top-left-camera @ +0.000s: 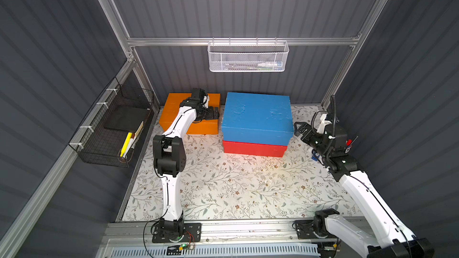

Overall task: Stack the shoeboxes
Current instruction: Move the shoebox to the center of the board.

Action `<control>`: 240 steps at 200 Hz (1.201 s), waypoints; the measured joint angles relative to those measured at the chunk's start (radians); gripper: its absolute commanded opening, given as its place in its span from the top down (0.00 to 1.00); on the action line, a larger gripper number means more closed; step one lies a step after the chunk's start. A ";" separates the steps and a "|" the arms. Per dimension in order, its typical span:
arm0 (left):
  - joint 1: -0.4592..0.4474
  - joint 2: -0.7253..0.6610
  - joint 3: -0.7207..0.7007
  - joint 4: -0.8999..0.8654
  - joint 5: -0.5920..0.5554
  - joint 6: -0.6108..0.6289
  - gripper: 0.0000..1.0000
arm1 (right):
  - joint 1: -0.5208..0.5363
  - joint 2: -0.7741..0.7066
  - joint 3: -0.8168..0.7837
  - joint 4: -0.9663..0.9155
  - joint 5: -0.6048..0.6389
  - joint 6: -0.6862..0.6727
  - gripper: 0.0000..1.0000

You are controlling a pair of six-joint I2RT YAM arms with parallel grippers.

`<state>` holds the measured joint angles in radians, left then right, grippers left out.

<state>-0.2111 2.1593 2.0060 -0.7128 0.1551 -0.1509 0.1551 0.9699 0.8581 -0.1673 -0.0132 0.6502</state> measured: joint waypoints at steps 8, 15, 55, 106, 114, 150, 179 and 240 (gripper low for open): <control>-0.003 0.004 0.004 0.000 -0.001 0.010 0.01 | 0.000 0.005 0.000 0.001 0.000 0.000 0.01; -0.004 0.008 0.008 -0.003 -0.003 0.016 0.01 | -0.001 0.007 0.000 0.002 0.000 0.000 0.01; -0.028 0.041 0.056 -0.040 -0.111 0.060 0.01 | -0.001 0.008 0.000 0.003 -0.003 0.000 0.01; -0.075 0.012 -0.033 0.012 -0.291 0.099 0.01 | -0.001 0.007 0.000 0.003 -0.007 0.000 0.01; -0.076 -0.003 -0.060 0.019 -0.312 0.098 0.01 | -0.002 0.007 0.000 0.003 -0.009 0.000 0.01; -0.076 -0.067 -0.158 -0.004 -0.431 0.050 0.01 | -0.002 -0.003 -0.002 0.003 -0.010 0.001 0.01; -0.075 -0.136 -0.265 -0.031 -0.539 -0.055 0.01 | -0.002 -0.016 -0.006 0.003 -0.011 0.003 0.01; -0.053 -0.396 -0.578 -0.111 -0.586 -0.198 0.01 | -0.002 -0.018 -0.011 0.006 -0.033 0.019 0.01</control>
<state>-0.2642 1.7634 1.4281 -0.8242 -0.4309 -0.3485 0.1532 0.9516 0.8467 -0.1612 -0.0463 0.6697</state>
